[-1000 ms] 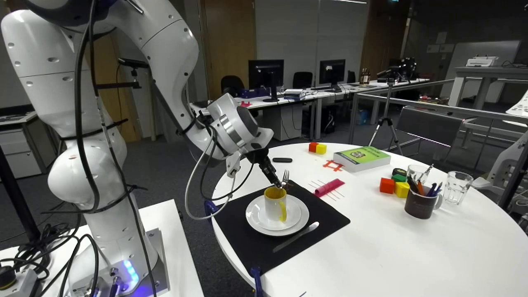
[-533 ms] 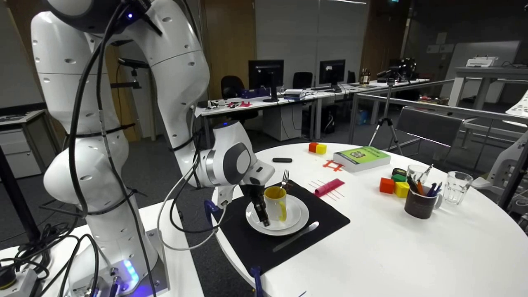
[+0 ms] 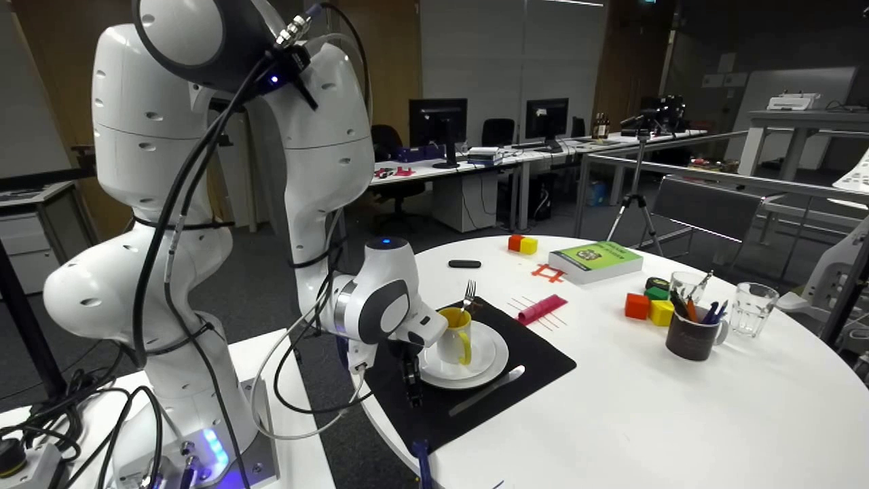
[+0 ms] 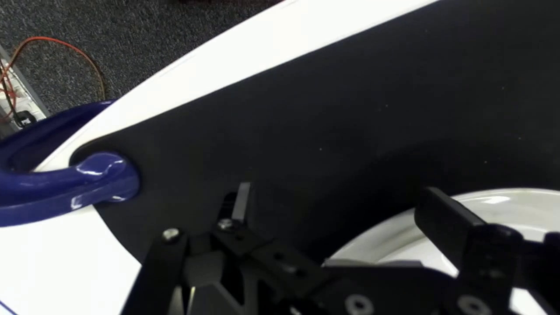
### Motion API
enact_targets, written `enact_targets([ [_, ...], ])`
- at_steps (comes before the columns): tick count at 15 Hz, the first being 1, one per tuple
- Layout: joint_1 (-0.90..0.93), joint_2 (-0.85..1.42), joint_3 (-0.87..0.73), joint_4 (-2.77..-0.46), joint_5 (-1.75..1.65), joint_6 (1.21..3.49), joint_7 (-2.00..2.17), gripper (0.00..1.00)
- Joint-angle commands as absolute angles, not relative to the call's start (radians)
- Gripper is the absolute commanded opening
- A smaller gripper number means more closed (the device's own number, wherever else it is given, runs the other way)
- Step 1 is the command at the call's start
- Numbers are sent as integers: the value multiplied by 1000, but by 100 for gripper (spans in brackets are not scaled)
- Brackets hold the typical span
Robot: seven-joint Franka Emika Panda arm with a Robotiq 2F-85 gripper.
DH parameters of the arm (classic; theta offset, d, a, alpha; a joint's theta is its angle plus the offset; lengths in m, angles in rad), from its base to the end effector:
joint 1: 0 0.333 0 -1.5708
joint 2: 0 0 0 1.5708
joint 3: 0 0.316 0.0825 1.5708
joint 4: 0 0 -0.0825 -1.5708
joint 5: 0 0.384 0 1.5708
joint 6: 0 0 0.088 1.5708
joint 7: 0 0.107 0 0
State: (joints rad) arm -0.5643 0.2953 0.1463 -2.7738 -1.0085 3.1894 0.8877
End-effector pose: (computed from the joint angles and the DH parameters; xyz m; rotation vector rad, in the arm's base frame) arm 0.3443 -0.0601 0.1400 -3.0479 0.4670 -0.1846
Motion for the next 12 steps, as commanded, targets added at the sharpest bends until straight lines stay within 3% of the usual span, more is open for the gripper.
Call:
enact_targets([
  [1, -791, 302, 387, -2773, -881, 3096, 751, 100],
  [12, -1363, 204, 1150, -2575, -215, 2592, 241, 100],
])
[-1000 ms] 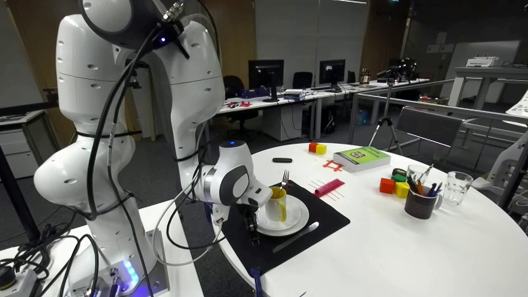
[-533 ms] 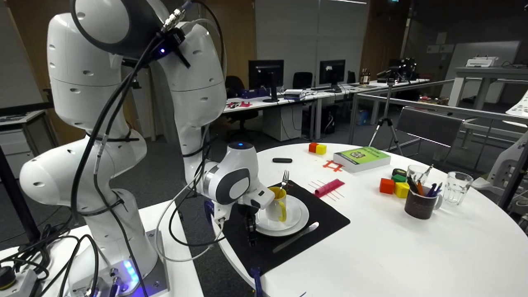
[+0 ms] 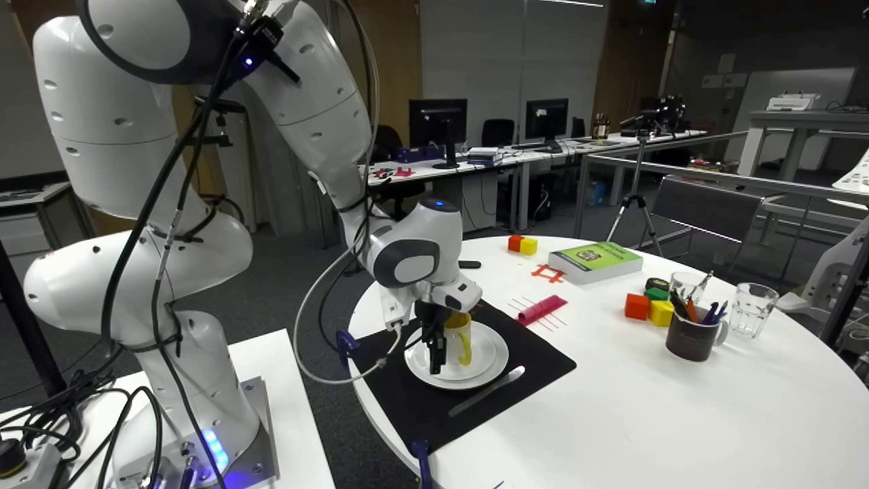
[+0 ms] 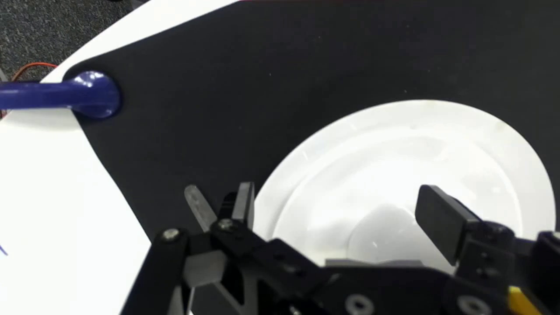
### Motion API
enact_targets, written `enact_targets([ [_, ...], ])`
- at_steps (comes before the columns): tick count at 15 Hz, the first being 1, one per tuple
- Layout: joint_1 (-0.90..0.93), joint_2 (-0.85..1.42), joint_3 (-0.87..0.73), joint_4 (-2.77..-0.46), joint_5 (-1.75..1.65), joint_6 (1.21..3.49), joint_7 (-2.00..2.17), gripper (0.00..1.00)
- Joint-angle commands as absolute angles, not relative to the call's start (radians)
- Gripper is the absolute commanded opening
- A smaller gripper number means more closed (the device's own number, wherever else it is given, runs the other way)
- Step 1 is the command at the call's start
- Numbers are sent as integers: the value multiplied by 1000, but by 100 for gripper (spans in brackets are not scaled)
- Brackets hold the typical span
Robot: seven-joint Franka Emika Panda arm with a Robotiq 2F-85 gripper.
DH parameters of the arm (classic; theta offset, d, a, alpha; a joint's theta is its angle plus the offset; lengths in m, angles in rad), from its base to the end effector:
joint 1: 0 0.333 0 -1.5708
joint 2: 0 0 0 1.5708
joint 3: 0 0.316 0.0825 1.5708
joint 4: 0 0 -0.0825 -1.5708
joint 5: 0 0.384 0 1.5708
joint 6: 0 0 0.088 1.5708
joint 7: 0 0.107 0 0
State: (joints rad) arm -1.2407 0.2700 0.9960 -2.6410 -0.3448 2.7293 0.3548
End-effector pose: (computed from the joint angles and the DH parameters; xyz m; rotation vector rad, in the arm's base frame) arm 0.4148 -0.0646 0.1946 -3.0153 0.4426 0.0431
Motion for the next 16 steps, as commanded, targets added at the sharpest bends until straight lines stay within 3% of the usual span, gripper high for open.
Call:
enact_targets([
  [1, -1404, 181, 1204, -2544, -166, 2538, 203, 100],
  [8, -1629, 16, 1413, -2280, 71, 2182, -16, 100],
  [16, -1625, -134, 1293, -2161, 76, 1979, -177, 100],
])
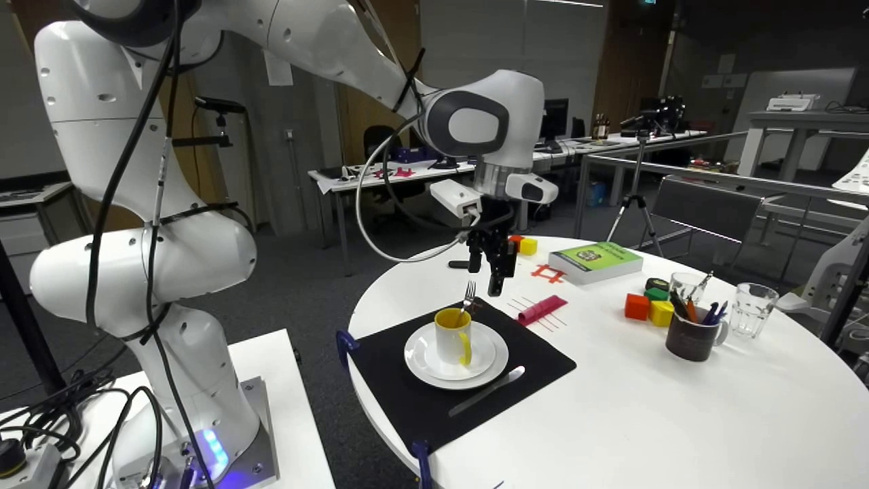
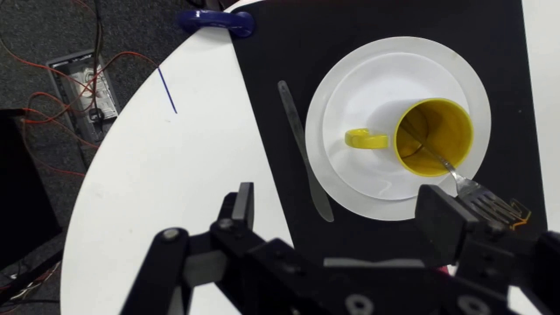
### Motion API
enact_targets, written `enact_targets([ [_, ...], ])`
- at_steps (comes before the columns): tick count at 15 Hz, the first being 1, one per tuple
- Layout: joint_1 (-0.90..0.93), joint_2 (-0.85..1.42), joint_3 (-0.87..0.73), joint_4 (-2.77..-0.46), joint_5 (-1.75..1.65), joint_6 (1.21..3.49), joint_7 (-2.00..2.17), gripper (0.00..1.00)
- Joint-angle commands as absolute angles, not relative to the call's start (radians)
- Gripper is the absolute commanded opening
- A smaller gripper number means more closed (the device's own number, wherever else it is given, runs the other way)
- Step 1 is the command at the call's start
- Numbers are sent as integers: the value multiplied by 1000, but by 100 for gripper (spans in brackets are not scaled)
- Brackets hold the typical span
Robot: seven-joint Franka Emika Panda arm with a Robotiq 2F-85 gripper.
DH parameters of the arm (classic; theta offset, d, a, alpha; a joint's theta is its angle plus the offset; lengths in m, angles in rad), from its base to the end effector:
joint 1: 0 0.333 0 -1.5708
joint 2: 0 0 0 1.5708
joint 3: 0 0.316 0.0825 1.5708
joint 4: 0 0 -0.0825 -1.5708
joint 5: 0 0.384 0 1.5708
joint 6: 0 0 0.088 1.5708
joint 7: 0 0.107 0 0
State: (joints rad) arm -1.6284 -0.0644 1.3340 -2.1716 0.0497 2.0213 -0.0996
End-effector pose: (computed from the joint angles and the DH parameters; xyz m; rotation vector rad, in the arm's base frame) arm 0.4957 -0.1439 0.3886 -3.1074 0.3497 0.2121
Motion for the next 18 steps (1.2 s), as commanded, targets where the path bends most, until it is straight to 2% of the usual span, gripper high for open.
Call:
enact_targets([
  [1, -1444, -72, 1120, -2170, -1, 1989, -144, 100],
  [12, -603, -108, 271, -2416, -121, 2185, -333, 100],
  [15, -429, -86, 89, -2463, -180, 2301, -339, 100],
  [18, -325, -61, -25, -2489, -190, 2401, -371, 100],
])
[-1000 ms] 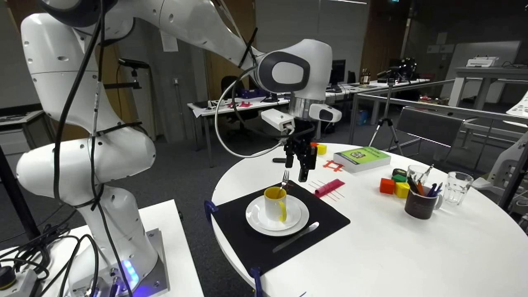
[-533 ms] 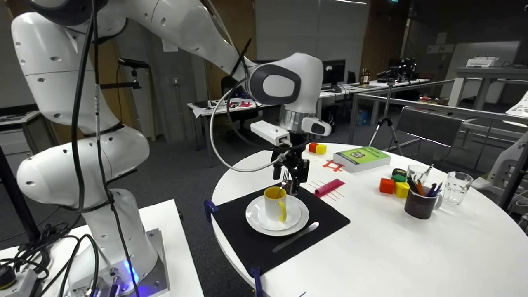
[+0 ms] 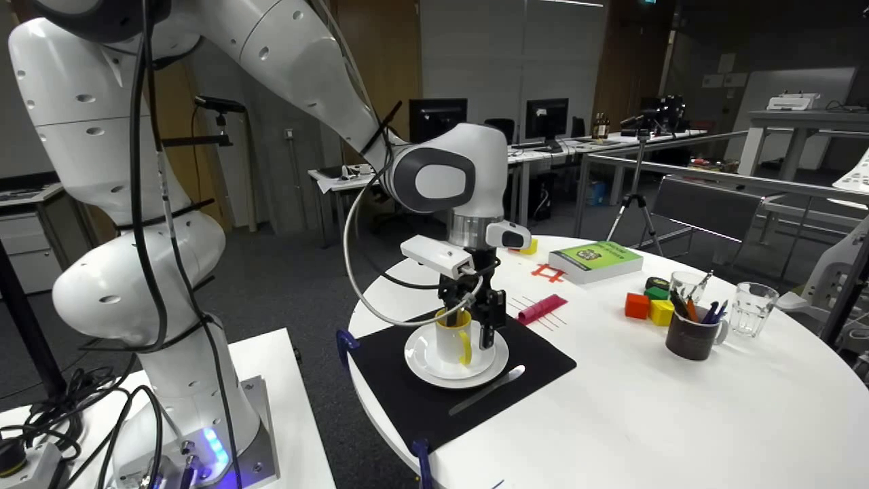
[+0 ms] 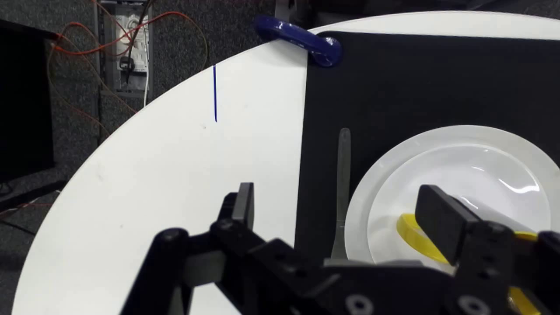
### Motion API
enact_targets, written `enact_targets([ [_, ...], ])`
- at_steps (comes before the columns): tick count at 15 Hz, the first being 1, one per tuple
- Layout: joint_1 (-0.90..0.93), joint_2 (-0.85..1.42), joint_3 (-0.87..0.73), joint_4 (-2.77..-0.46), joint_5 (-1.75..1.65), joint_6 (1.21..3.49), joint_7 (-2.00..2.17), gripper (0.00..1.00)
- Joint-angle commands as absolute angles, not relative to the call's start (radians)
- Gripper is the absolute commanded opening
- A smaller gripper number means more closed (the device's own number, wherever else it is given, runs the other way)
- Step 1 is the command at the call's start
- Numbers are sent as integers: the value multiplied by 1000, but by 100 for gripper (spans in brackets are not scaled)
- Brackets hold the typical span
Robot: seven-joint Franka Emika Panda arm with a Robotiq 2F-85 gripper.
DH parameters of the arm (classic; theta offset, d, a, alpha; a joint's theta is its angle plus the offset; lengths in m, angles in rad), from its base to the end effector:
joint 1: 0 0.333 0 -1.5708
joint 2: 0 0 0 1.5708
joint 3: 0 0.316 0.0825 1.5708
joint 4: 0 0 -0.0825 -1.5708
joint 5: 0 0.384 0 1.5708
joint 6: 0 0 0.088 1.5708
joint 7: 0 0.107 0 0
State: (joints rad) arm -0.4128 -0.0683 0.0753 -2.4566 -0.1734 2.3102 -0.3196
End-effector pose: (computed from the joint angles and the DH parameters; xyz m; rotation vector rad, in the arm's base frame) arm 0.4359 -0.1567 0.3168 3.0361 0.1577 -0.1761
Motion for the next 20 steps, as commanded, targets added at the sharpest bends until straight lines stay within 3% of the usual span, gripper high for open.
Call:
enact_targets([
  [1, -303, -53, -51, -2496, -185, 2431, -388, 100],
  [8, -247, -13, -148, -2517, -120, 2525, -546, 100],
  [20, -239, 19, -161, -2506, 92, 2522, -787, 100],
])
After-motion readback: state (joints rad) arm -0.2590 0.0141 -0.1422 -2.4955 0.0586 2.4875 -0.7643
